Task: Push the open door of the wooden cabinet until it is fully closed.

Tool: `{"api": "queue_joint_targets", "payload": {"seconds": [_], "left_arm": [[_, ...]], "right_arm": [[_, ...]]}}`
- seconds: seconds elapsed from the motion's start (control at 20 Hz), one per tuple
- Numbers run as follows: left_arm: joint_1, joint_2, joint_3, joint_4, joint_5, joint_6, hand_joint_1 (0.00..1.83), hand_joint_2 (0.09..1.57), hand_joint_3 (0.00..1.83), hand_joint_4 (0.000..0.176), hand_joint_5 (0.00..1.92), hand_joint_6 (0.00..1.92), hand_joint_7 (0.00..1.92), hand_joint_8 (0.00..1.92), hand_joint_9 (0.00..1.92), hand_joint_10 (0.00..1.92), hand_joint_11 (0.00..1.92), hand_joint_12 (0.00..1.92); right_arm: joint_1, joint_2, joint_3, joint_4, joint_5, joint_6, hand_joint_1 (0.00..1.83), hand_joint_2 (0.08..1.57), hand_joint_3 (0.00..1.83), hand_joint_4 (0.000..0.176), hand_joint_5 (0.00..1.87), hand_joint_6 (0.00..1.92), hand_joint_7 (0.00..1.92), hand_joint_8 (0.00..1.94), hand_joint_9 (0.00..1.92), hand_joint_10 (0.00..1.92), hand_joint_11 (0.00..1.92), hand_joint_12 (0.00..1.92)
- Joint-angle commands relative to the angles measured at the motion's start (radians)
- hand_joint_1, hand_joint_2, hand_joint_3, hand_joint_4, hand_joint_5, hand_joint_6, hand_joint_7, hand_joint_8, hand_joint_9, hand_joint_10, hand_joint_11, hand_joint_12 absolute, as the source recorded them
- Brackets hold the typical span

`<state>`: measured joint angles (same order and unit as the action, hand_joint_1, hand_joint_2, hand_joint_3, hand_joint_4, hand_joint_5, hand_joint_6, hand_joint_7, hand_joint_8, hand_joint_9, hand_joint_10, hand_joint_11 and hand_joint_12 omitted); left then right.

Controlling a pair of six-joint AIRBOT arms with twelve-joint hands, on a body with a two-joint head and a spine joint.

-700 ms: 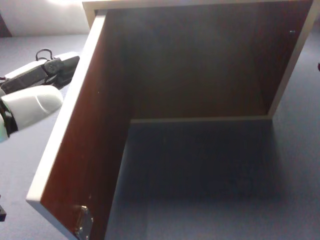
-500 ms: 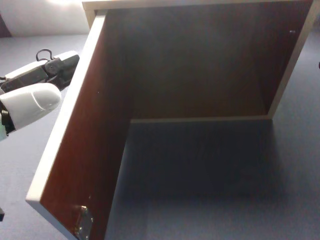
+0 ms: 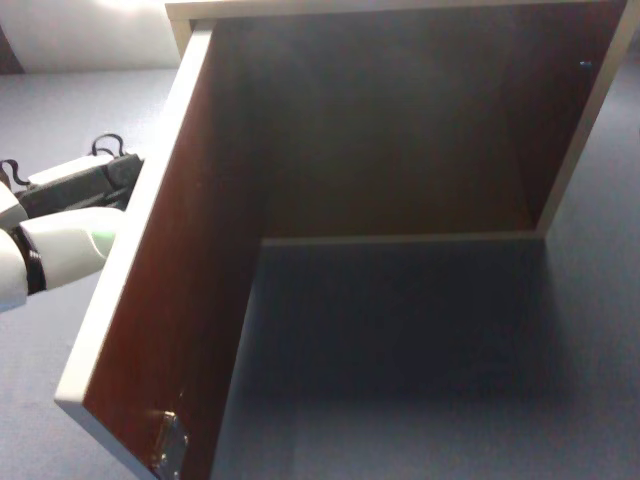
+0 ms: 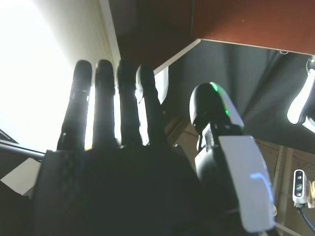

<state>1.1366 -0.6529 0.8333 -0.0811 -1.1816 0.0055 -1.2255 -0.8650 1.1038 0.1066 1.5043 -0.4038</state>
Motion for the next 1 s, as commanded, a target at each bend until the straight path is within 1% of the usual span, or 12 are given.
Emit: {"api": "queue_joint_targets", "payload": {"seconds": [0.0,0.2,0.25,0.3,0.4,0.45,0.5,0.6,0.7,0.75,0.8,0.95], "left_arm": [[-0.013,0.005,0.003,-0.01,-0.109,-0.006,0.0,1.44,0.02,0.0,0.14,0.0,0.16,0.0,0.14,0.0,0.13,0.02],[-0.033,-0.017,0.005,0.023,-0.096,-0.006,0.0,1.44,0.01,0.003,0.13,0.0,0.16,0.0,0.15,0.0,0.14,0.02],[-0.035,-0.02,0.006,0.029,-0.096,-0.006,0.0,1.44,0.01,0.011,0.11,0.0,0.15,0.0,0.15,0.0,0.15,0.02],[-0.038,-0.025,0.006,0.035,-0.095,-0.006,0.0,1.44,0.01,0.029,0.09,0.0,0.16,0.0,0.17,0.01,0.17,0.03],[-0.046,-0.035,0.008,0.037,-0.093,-0.006,0.0,1.45,0.01,0.028,0.09,0.0,0.16,0.0,0.17,0.01,0.16,0.03],[-0.05,-0.041,0.011,0.04,-0.091,-0.006,0.0,1.46,0.02,0.019,0.1,0.01,0.16,0.0,0.17,0.01,0.15,0.02],[-0.056,-0.049,0.015,0.045,-0.088,-0.006,0.0,1.47,0.02,0.019,0.09,0.0,0.14,0.0,0.15,0.0,0.14,0.01],[-0.068,-0.062,0.021,0.065,-0.081,-0.006,0.0,1.46,0.01,0.006,0.09,0.0,0.13,0.0,0.13,0.0,0.11,0.0],[-0.075,-0.071,0.022,0.073,-0.075,-0.006,0.0,1.47,0.01,0.005,0.1,0.01,0.14,0.01,0.14,0.01,0.11,0.0],[-0.08,-0.078,0.026,0.073,-0.07,-0.006,0.0,1.47,0.01,0.007,0.1,0.0,0.14,0.01,0.13,0.0,0.1,0.0],[-0.086,-0.087,0.031,0.079,-0.064,-0.006,0.0,1.48,0.02,0.0,0.1,0.0,0.14,0.0,0.13,0.0,0.1,0.0],[-0.11,-0.103,0.038,0.108,-0.049,-0.006,0.0,1.48,0.0,0.0,0.14,0.01,0.17,0.0,0.17,0.01,0.12,0.01]], "right_arm": [[0.005,-0.001,0.007,0.024,0.114,0.007,0.19,1.4,0.0,0.0,0.33,0.0,0.31,0.0,0.27,0.0,0.0,0.59],[0.005,-0.005,0.007,0.024,0.114,0.007,0.19,1.39,0.0,0.0,0.33,0.0,0.31,0.0,0.27,0.0,0.0,0.59],[0.005,-0.005,0.007,0.024,0.114,0.007,0.2,1.4,0.0,0.0,0.33,0.0,0.31,0.0,0.27,0.0,0.0,0.59],[0.005,-0.006,0.007,0.024,0.114,0.007,0.2,1.4,0.0,0.0,0.33,0.0,0.31,0.0,0.27,0.0,0.0,0.59],[0.005,-0.007,0.007,0.024,0.114,0.007,0.22,1.4,0.0,0.0,0.33,0.0,0.31,0.0,0.27,0.0,0.0,0.6],[0.005,-0.007,0.007,0.025,0.114,0.007,0.25,1.4,0.0,0.0,0.34,0.0,0.31,0.0,0.27,0.0,0.0,0.61],[0.005,-0.008,0.007,0.025,0.114,0.007,0.25,1.4,0.0,0.0,0.34,0.0,0.31,0.0,0.27,0.0,0.0,0.61],[0.005,-0.008,0.007,0.025,0.114,0.007,0.27,1.41,0.0,0.0,0.32,0.0,0.3,0.0,0.26,0.0,0.0,0.59],[0.005,-0.008,0.007,0.026,0.114,0.008,0.27,1.4,0.0,0.0,0.32,0.0,0.29,0.0,0.25,0.0,0.0,0.54],[0.005,-0.008,0.006,0.026,0.114,0.008,0.26,1.41,0.0,0.0,0.32,0.0,0.3,0.0,0.25,0.0,0.0,0.54],[0.005,-0.008,0.006,0.027,0.114,0.008,0.27,1.41,0.0,0.0,0.32,0.0,0.3,0.01,0.25,0.0,0.0,0.54],[0.005,-0.008,0.006,0.027,0.114,0.008,0.26,1.4,0.0,0.0,0.33,0.0,0.31,0.0,0.26,0.0,0.0,0.57]]}}
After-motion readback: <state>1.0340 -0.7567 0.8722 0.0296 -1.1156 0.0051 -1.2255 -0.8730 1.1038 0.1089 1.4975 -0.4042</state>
